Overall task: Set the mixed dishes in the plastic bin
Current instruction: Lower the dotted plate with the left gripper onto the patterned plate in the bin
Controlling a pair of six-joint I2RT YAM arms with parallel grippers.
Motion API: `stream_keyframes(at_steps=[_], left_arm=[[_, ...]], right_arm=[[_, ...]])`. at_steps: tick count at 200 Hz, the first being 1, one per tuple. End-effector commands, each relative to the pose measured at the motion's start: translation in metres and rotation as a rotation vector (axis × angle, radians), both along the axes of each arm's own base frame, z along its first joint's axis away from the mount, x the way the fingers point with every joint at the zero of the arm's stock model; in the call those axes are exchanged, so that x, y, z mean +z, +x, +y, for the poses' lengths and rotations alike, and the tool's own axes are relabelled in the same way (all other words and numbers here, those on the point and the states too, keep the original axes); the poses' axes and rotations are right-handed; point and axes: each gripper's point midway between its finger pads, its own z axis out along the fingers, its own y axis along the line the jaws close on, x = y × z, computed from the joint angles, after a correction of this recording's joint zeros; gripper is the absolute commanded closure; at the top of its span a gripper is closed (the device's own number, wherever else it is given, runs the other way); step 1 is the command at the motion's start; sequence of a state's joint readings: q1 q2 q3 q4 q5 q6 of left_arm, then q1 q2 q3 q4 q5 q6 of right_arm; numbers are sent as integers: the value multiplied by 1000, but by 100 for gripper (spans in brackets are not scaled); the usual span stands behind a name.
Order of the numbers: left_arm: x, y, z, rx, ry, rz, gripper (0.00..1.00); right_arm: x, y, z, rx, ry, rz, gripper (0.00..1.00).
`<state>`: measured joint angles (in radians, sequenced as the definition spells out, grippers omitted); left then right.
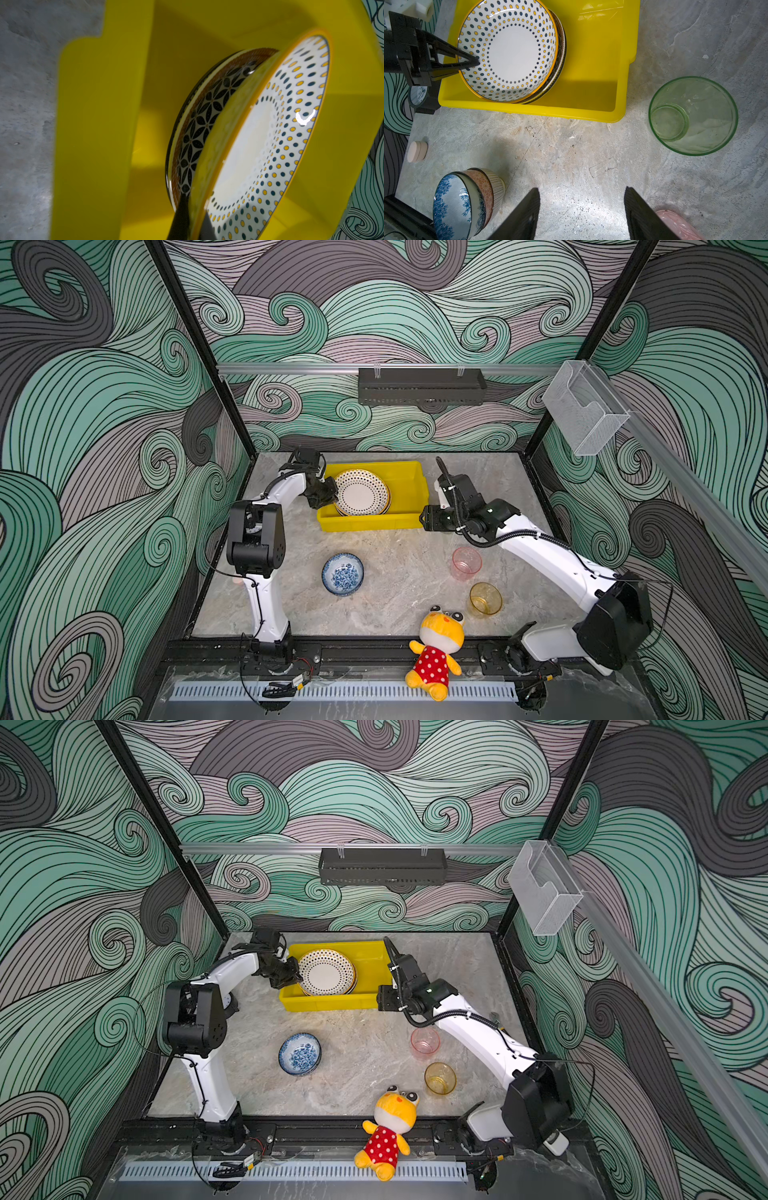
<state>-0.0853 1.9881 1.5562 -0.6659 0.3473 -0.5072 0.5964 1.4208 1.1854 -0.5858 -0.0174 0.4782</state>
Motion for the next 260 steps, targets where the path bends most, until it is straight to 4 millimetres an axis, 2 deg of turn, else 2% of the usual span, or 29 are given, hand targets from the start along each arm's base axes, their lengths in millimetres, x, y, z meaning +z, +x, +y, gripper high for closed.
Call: stream_keyframes(at_steps=[1,77,104,131,180,234,260], left_arm=[[30,23,-9,-8,-73,-108,100],[13,20,-9,26,-84,-40,99],[14,21,-9,33,-90,-41,99],[13,19,-7,42,-78,-26,95],[11,16,-8,37,-74,-6,89],[13,14,-8,45,-70,9,86],[12,11,-7,41,-63,19,79]], right_arm=[[7,2,6,14,15,-7,34],[3,-3,7,35,20,7,34],[2,-5,6,38,16,9,34],[0,-6,7,42,21,14,34],[-4,-12,21,109,51,57,33],[-6,-13,25,121,42,62,33],[-6,-14,26,125,41,64,33]])
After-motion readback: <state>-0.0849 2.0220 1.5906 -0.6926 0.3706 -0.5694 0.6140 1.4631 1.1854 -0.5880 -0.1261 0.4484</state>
